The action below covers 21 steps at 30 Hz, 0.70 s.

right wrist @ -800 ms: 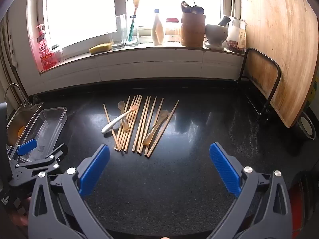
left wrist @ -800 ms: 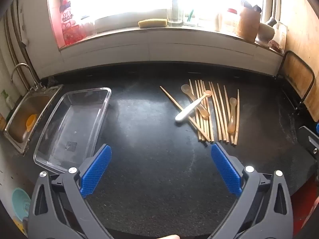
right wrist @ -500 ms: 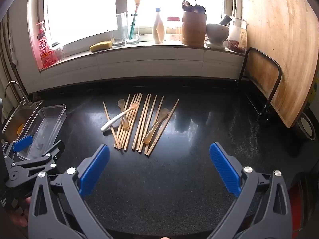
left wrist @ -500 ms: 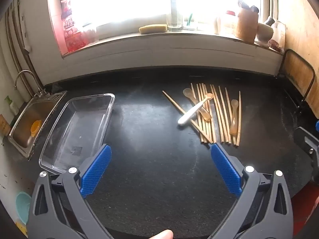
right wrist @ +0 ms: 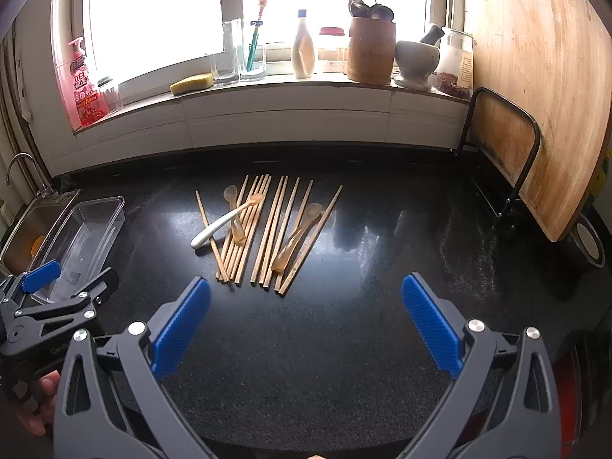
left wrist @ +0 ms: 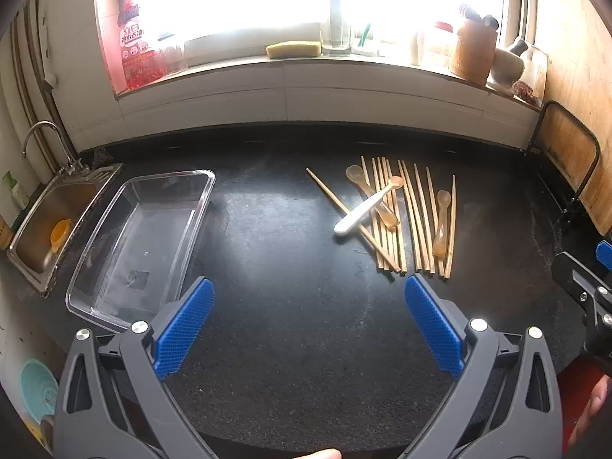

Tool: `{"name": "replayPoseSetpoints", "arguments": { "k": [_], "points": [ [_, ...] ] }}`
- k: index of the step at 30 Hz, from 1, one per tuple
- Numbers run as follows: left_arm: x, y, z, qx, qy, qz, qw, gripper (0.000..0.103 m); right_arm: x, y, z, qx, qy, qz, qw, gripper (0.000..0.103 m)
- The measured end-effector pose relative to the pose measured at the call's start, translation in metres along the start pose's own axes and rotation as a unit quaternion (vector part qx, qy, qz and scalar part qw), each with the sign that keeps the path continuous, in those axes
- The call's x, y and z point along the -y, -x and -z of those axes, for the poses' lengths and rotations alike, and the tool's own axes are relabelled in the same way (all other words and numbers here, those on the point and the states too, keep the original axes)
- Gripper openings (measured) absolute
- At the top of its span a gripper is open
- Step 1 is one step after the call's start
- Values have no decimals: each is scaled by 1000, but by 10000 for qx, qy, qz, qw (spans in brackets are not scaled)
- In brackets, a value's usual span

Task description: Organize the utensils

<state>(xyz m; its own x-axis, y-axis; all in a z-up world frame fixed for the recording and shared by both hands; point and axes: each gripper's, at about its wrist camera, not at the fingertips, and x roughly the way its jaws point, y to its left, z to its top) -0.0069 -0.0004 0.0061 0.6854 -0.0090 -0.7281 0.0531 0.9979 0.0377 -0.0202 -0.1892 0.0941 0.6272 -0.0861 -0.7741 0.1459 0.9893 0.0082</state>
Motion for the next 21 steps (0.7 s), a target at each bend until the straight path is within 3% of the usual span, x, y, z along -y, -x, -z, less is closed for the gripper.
{"name": "replayPoseSetpoints", "arguments": {
  "k": [21],
  "points": [
    [-1,-1,2,-84,42,59,9999,97,-1,0,4,-23,-5,22,10000,97]
  ]
}}
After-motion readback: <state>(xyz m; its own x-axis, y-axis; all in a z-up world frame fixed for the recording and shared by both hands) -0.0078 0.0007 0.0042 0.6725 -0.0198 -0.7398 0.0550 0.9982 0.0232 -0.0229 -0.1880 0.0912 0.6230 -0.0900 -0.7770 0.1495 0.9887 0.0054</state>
